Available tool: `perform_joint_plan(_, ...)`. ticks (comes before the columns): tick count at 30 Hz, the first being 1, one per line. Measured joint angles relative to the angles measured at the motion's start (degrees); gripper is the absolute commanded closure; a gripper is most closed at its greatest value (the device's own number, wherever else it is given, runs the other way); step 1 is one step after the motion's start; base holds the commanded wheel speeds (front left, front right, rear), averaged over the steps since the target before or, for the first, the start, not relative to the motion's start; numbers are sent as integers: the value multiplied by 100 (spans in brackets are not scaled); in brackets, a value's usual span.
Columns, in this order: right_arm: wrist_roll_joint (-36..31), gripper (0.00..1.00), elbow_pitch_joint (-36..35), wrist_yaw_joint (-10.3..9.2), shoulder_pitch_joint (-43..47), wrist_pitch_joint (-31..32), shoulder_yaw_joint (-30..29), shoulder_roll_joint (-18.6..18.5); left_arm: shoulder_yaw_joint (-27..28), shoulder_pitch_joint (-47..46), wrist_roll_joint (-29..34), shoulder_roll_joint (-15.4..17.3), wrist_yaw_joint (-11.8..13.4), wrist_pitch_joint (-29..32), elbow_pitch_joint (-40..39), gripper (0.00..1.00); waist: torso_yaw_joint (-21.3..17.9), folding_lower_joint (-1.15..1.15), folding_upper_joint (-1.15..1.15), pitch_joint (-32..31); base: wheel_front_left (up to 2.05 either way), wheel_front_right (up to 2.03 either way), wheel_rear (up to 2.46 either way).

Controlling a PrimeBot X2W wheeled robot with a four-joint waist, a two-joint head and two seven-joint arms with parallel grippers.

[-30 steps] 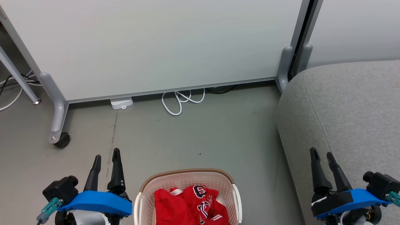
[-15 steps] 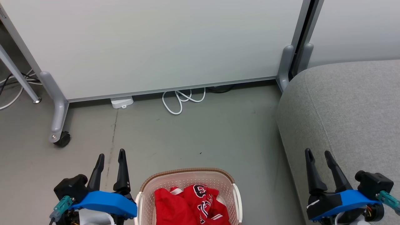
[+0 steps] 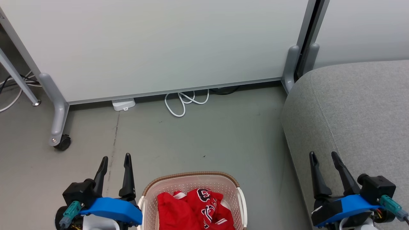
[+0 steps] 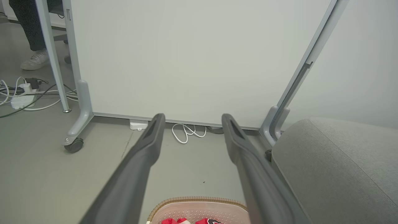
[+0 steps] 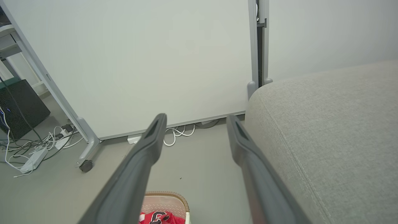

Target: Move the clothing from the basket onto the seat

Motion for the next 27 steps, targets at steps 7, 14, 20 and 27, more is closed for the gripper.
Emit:
perform_joint_plan(7,-321,0,16,0,-1,-96,-1,-4,-18,0,233,-5,-5,-84,53,0,21,0,0,5,0,0,0)
perform_joint_plan(14,-615,0,23,1,-11,-168,12,-7,-33,-45,502,-10,-7,-156,105,0,40,0,0,38,0,0,0)
perform_joint_plan(20,-856,0,24,1,-20,-240,21,-10,-35,-68,725,-14,-7,-229,147,0,46,0,0,56,0,0,0)
perform_joint_plan(27,-1154,0,24,1,-24,-302,31,-13,-55,-79,987,-23,-12,-299,177,0,49,0,0,58,0,0,0)
